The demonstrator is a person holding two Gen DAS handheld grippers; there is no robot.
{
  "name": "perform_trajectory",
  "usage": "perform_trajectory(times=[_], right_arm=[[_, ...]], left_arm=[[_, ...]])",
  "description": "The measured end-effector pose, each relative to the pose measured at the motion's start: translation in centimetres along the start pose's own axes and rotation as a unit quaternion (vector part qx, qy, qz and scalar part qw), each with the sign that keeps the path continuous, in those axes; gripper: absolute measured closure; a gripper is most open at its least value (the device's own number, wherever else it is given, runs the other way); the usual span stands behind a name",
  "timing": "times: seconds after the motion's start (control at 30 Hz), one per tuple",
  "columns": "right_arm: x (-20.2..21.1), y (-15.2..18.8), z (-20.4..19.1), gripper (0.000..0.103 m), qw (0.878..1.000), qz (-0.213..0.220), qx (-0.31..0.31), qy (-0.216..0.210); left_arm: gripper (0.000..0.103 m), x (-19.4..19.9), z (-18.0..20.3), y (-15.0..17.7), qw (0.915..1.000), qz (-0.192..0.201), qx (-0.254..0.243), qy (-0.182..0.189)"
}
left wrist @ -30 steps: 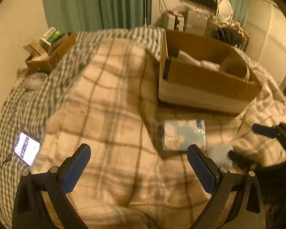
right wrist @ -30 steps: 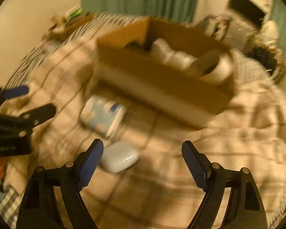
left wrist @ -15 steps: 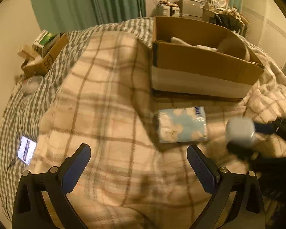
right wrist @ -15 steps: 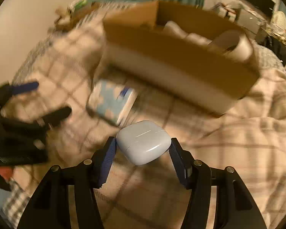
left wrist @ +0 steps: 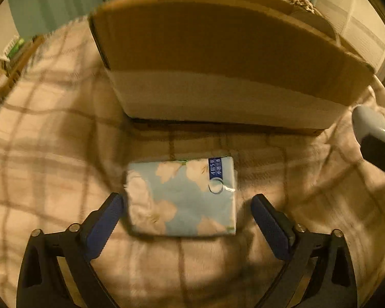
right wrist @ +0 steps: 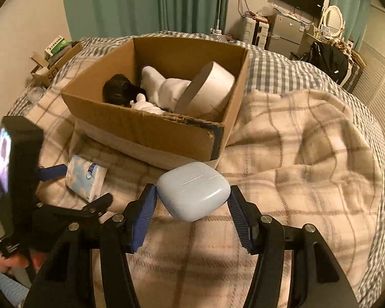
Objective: Organize objects
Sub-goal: 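Grasp the floral tissue pack with the left tool while the right tool holds the case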
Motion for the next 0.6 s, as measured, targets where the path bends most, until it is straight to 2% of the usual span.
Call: perform_trajectory(times=[0.03, 0.07, 0.1, 0.23, 0.37, 0.5, 0.6], right_arm=[[-0.1, 0.1, -0.1, 0.046, 1.000, -0.001, 0.002, 0.000], [-0.2, 0.2, -0.2, 0.046, 1.000, -0.002, 0.005, 0.000], [-0.3, 0.2, -0.2, 0.046, 1.000, -0.003, 0.006, 0.000], [0.2, 0.1, -0.1, 0.046, 1.000, 0.004, 0.005, 0.001], [2.1, -0.8, -0.1, 0.046, 1.000, 0.026, 0.007, 0.006], [5.3, -2.9, 0.1, 0.046, 0.998, 0.063, 0.006, 0.006], [8.3, -5.7, 0.6, 0.046, 0.995, 0.101, 0.000, 0.005]], left_arm=[[0.016, -0.2, 0.1, 0.0, 1.0000, -0.002, 0.000, 0.007], [0.028, -0.3, 0.3, 0.1, 0.9998, -0.003, 0.000, 0.022], [0.029, -0.2, 0.5, 0.2, 0.9995, -0.002, 0.001, 0.030], [0.029, 1.4, 0.2, 0.6, 0.9999, 0.006, 0.001, 0.013], [0.029, 5.4, -0.2, 0.2, 0.9993, 0.036, 0.010, 0.007], [0.029, 10.2, 0.3, -2.3, 0.9961, 0.087, 0.006, 0.015], [0.029, 13.2, 1.0, -5.5, 0.9921, 0.122, -0.007, 0.026]])
Point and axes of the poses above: each gripper's, at about its wrist camera, not at the fingertips, and x roughly against the way its jaws point, z to its right, y to its underside, the point moved 10 cm from there along -x, roughly the way its jaws point, and after that the axes turned 7 degrees about -z, right-handed, at the moved point
